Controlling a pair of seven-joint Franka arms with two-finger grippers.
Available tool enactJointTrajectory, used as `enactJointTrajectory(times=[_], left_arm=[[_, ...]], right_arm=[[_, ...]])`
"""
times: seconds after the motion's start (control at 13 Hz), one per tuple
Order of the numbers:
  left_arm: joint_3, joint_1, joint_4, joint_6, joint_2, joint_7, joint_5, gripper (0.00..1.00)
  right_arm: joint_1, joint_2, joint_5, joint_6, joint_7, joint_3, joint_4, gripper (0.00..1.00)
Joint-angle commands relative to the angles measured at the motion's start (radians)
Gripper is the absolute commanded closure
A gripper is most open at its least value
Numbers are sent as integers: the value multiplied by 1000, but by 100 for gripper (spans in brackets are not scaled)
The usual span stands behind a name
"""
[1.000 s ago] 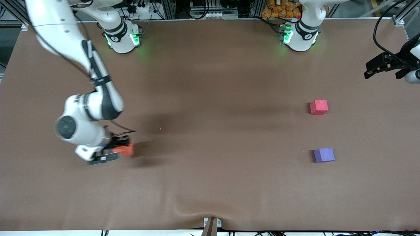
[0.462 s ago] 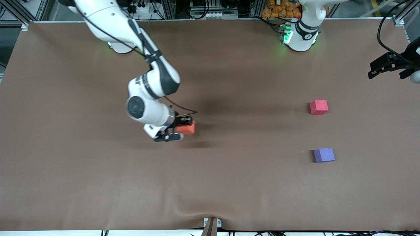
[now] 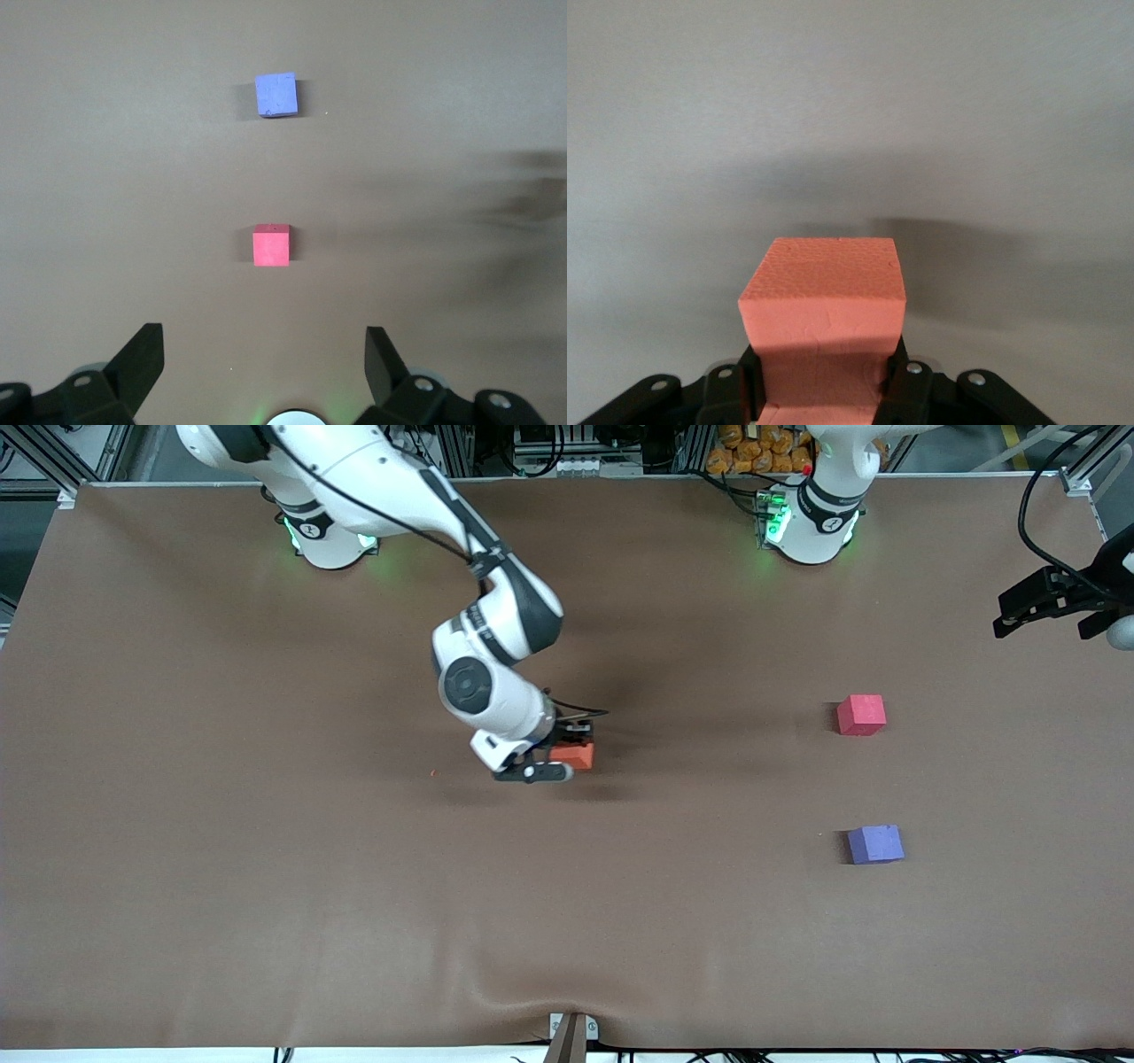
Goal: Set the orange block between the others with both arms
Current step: 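Carry the orange cube with the right gripper toward the table middle, then release the orange cube while the left gripper reaches toward it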
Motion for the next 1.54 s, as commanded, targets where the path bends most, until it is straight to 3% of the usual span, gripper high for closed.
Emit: enactJointTrajectory(times=[0.0, 0.38, 0.46, 0.54, 0.62, 0.85, 1.15, 1.31, 1.46], left_arm=[[-3, 6, 9, -6, 2, 23, -7, 0], [-4, 2, 9, 1, 42, 23, -8, 0], [-4, -1, 9, 5, 50, 23, -8, 0], [-4, -4, 9, 12, 57, 23, -8, 0], [-4, -4, 9, 14, 65, 22, -8, 0], [-10, -9, 11, 23, 93, 14, -8, 0], [-15, -52, 11, 55, 165, -4, -11, 0], [-15, -107, 11, 83, 215, -35, -17, 0], [-29, -177, 8, 103, 269, -226, -31, 0]], right_arm=[[45, 65, 32, 71, 49, -12, 44, 51], [87, 99, 32, 71, 51, -13, 73, 45], [88, 99, 32, 71, 51, -12, 73, 34], [88, 97, 30, 70, 48, -13, 73, 6], [84, 91, 29, 67, 42, -13, 73, 0], [68, 51, 27, 53, 37, -13, 72, 0], [-28, -135, 4, -260, 39, -15, 68, 0], [-103, -261, -77, -474, 33, -12, 68, 0], [-201, -379, -108, -670, -15, -12, 64, 0]])
